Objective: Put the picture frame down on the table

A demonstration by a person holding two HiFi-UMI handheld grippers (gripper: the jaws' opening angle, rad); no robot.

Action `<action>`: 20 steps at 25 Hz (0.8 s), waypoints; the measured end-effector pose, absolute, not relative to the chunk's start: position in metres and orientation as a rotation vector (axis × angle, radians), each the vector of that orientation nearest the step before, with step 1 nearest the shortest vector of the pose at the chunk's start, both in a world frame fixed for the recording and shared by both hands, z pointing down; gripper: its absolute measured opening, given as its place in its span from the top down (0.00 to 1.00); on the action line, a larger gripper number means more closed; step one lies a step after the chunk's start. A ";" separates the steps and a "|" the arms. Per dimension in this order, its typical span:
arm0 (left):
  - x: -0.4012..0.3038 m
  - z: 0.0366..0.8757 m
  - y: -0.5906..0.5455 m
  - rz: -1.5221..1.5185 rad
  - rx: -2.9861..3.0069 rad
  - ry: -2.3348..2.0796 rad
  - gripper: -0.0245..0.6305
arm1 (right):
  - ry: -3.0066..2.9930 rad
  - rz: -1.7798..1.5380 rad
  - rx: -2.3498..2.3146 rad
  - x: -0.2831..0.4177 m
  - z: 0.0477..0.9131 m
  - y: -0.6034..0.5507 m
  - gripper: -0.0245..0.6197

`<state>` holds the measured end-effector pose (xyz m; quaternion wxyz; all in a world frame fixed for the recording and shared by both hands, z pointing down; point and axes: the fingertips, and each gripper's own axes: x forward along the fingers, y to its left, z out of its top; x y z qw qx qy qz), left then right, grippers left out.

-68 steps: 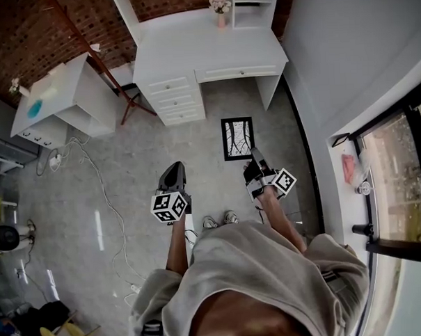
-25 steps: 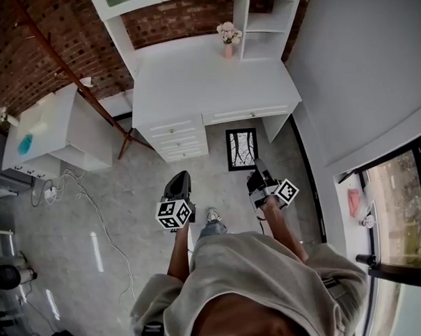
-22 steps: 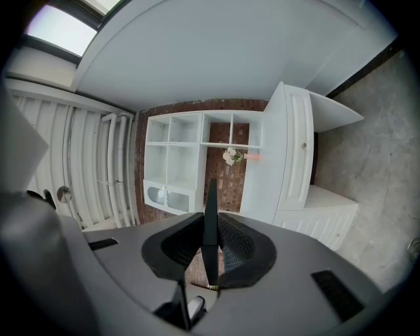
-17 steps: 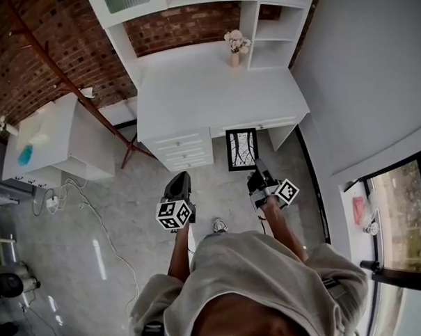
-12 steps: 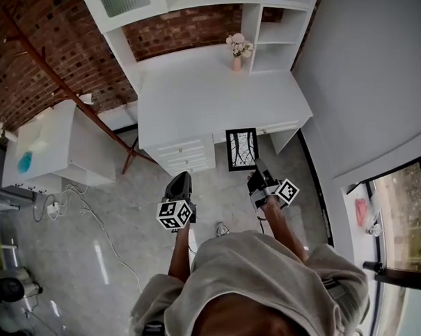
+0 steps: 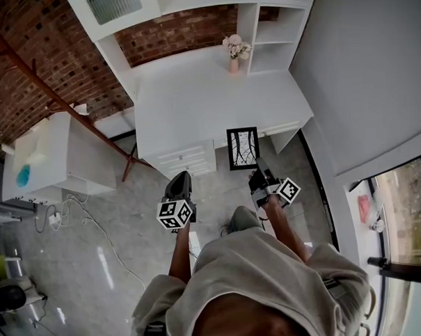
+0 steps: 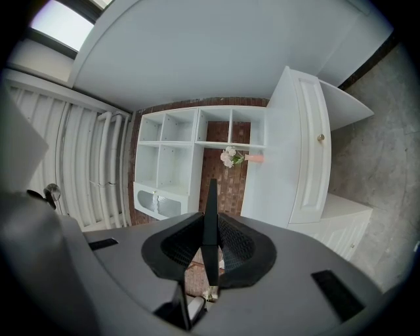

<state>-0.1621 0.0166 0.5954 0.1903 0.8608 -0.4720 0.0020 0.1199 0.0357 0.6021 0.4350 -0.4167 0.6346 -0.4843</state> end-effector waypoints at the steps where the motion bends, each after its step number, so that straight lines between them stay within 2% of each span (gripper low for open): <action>1: -0.162 0.597 0.014 0.007 2.419 -1.324 0.94 | 1.578 -1.205 -1.037 0.120 0.603 0.034 0.83; 9: -0.152 0.602 -0.013 0.009 2.425 -1.320 0.94 | 1.586 -1.199 -1.045 0.128 0.612 0.007 0.83; 20: -0.149 0.593 -0.101 -0.007 2.420 -1.370 0.94 | 1.605 -1.219 -0.982 0.126 0.604 -0.087 0.83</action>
